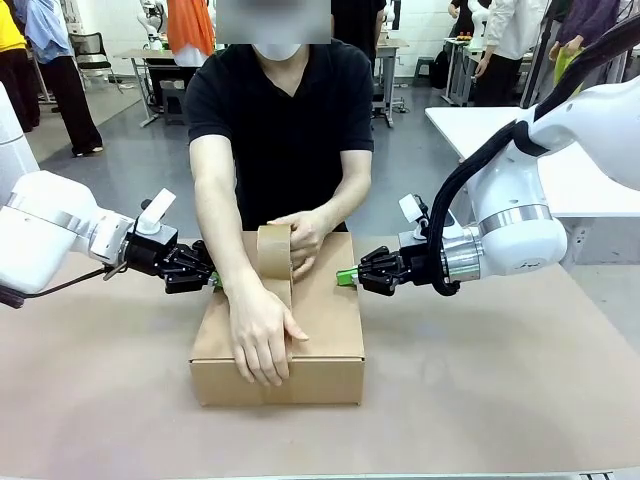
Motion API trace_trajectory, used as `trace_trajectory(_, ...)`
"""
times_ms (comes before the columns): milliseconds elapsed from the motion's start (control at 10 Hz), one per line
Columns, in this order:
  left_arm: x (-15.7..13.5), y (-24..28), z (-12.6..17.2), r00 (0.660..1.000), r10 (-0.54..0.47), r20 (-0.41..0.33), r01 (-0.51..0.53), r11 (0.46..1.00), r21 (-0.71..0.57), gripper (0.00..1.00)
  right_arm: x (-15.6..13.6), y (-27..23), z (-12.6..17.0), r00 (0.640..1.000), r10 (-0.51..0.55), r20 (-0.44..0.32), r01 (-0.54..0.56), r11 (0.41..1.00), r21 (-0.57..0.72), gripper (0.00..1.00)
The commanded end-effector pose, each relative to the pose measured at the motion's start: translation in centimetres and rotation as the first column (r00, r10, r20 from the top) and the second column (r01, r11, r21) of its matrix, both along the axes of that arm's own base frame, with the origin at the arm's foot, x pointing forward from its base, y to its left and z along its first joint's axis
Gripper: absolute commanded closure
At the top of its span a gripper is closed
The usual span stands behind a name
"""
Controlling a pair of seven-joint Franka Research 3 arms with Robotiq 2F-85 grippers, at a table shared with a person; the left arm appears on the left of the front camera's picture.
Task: Wrap the clocks to prevent damage.
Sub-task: After the human seals the box with tape, release both hands from the side flaps of the Package Box.
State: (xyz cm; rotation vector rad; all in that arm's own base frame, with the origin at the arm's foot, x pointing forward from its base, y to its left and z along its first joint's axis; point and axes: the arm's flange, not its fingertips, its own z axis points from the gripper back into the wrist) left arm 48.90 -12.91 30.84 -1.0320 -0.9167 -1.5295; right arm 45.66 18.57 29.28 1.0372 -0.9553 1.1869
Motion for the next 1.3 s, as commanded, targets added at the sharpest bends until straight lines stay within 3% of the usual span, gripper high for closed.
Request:
trace_trajectory(0,0.04,0.0,-0.14,1.0,0.006,0.004,-0.006,1.0,0.009,1.0,-0.05,0.11,-0.24,1.0,-0.004,-0.006,0.004,1.0,-0.006,0.99)
trace_trajectory(1200,0.04,0.0,-0.14,1.0,0.006,0.004,-0.006,1.0,0.009,1.0,-0.05,0.11,-0.24,1.0,-0.004,-0.006,0.004,1.0,-0.006,0.99)
